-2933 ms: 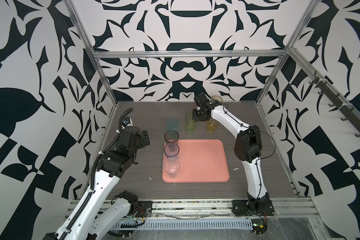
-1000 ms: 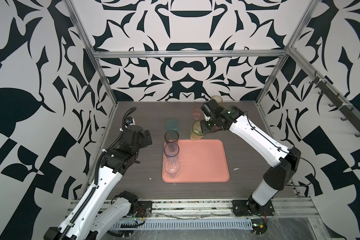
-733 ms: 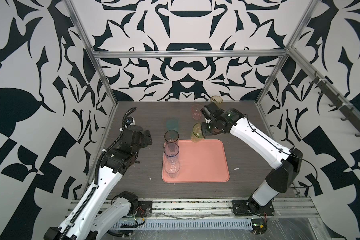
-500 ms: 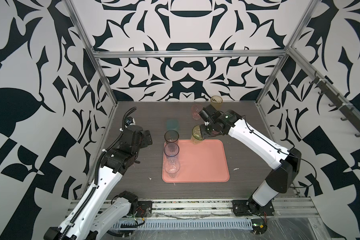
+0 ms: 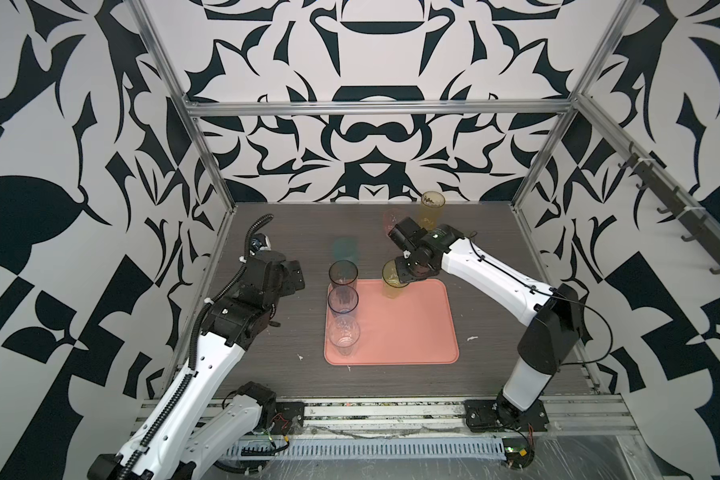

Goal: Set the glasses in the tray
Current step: 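Lower the green glass onto the tray and open the right gripper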

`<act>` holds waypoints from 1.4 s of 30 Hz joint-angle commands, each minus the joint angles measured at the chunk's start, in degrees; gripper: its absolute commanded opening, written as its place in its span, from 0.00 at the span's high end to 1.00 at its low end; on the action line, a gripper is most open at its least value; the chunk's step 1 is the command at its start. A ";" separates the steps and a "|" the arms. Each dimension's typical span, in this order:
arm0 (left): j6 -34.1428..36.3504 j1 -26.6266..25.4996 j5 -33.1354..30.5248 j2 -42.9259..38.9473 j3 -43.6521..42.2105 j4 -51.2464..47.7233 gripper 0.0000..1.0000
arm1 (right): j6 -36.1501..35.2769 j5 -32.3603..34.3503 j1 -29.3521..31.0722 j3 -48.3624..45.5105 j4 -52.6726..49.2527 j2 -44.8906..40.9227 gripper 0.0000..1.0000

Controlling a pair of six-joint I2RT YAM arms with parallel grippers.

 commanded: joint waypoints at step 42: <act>-0.64 0.13 0.17 -1.36 -0.04 -1.30 0.01 | 3.59 -1.82 -0.24 1.61 2.46 4.59 0.65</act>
